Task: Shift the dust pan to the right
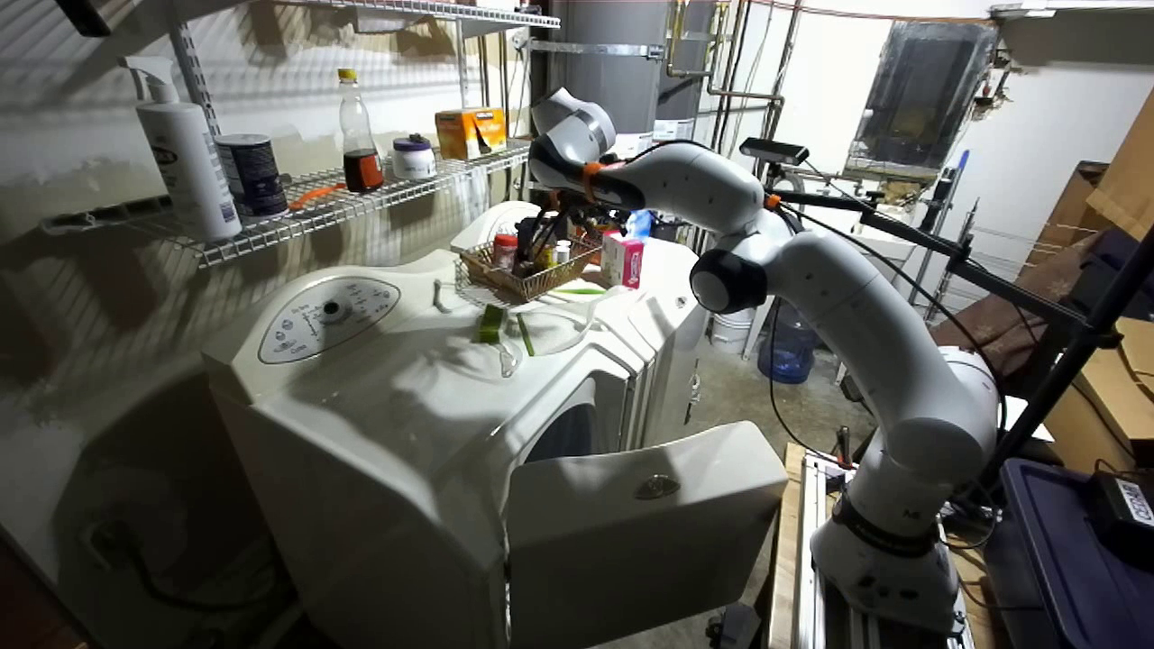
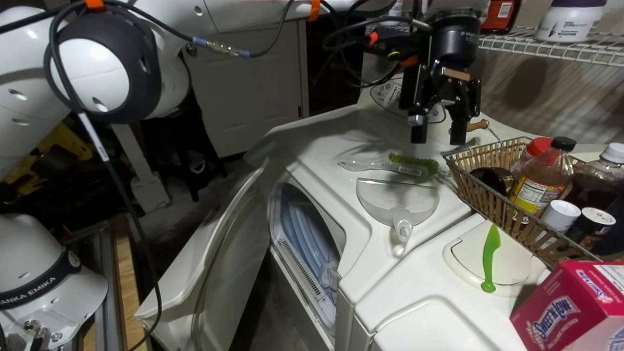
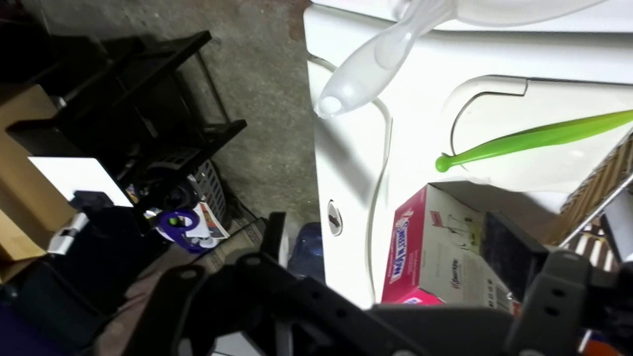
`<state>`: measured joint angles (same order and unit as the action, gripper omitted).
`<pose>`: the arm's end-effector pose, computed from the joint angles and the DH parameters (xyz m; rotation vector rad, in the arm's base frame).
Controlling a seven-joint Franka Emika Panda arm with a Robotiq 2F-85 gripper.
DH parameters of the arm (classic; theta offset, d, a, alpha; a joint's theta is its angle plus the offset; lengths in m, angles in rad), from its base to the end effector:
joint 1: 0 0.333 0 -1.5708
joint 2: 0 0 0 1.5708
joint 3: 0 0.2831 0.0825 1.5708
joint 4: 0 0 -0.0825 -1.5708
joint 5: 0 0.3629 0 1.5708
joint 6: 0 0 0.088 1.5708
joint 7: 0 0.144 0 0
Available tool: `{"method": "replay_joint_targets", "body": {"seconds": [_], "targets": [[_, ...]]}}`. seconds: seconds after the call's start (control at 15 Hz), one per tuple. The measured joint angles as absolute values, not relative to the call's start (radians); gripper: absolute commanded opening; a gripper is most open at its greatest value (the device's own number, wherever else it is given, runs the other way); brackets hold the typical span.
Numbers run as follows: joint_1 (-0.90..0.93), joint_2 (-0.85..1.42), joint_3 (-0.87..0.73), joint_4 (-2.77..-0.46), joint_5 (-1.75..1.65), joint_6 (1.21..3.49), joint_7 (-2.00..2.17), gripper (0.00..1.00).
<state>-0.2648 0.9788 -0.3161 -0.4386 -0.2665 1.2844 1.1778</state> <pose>0.6173 -0.3137 0.4351 1.7270 -1.9668 0.1237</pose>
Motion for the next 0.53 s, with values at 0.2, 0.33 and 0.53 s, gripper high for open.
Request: {"method": "replay_joint_targets", "body": {"seconds": [0.2,0.33,0.53], "targets": [[-0.264,0.978,-0.313,-0.440,-0.267,1.363,1.045,1.00],[-0.266,0.981,-0.313,-0.441,-0.267,1.423,0.959,1.00],[-0.274,0.987,-0.313,-0.442,-0.267,1.511,0.843,1.00]]}}
